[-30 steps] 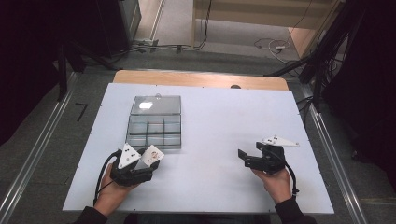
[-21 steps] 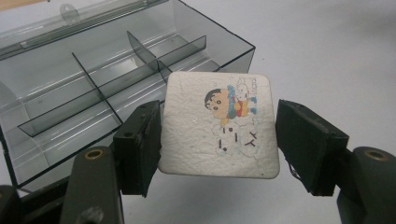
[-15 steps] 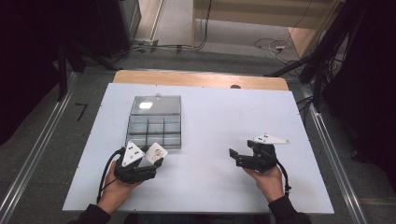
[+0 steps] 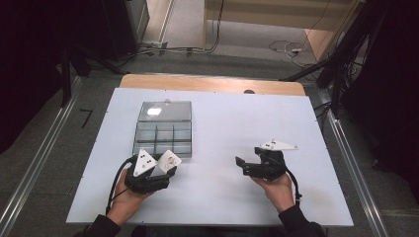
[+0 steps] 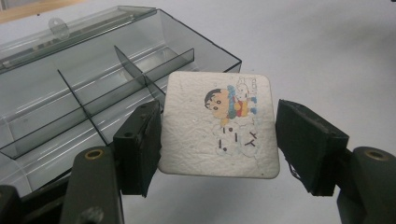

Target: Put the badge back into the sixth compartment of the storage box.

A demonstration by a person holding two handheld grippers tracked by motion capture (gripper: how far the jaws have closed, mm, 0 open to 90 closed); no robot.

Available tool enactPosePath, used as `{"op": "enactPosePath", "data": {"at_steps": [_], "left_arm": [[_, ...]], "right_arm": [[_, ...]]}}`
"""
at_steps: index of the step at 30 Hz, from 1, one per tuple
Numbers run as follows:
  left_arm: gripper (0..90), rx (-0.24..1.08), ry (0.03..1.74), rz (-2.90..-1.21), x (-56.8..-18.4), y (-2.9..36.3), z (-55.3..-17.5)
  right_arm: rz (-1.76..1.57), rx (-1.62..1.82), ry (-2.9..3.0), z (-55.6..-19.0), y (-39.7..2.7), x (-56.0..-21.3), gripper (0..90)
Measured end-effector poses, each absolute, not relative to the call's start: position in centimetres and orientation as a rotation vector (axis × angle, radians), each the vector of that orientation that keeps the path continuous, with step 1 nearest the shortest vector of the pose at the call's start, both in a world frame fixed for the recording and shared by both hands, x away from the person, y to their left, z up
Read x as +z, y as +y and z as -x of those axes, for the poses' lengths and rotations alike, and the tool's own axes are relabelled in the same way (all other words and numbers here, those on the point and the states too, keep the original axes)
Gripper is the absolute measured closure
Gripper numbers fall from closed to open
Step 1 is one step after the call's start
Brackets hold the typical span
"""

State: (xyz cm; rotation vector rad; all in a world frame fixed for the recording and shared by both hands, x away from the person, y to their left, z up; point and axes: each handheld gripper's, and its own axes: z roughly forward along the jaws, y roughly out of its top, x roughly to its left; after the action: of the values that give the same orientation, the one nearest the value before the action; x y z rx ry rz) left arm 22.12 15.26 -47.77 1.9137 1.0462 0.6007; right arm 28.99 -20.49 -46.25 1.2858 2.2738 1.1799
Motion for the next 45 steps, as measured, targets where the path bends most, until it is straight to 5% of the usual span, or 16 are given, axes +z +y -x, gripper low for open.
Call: {"op": "enactPosePath", "data": {"at_steps": [45], "left_arm": [[33.3,0.620,0.969,-1.892,-47.4,11.9,-22.6]], "right_arm": [[-1.168,1.288,2.387,-29.4,-13.8,-45.7,16.3]]}}
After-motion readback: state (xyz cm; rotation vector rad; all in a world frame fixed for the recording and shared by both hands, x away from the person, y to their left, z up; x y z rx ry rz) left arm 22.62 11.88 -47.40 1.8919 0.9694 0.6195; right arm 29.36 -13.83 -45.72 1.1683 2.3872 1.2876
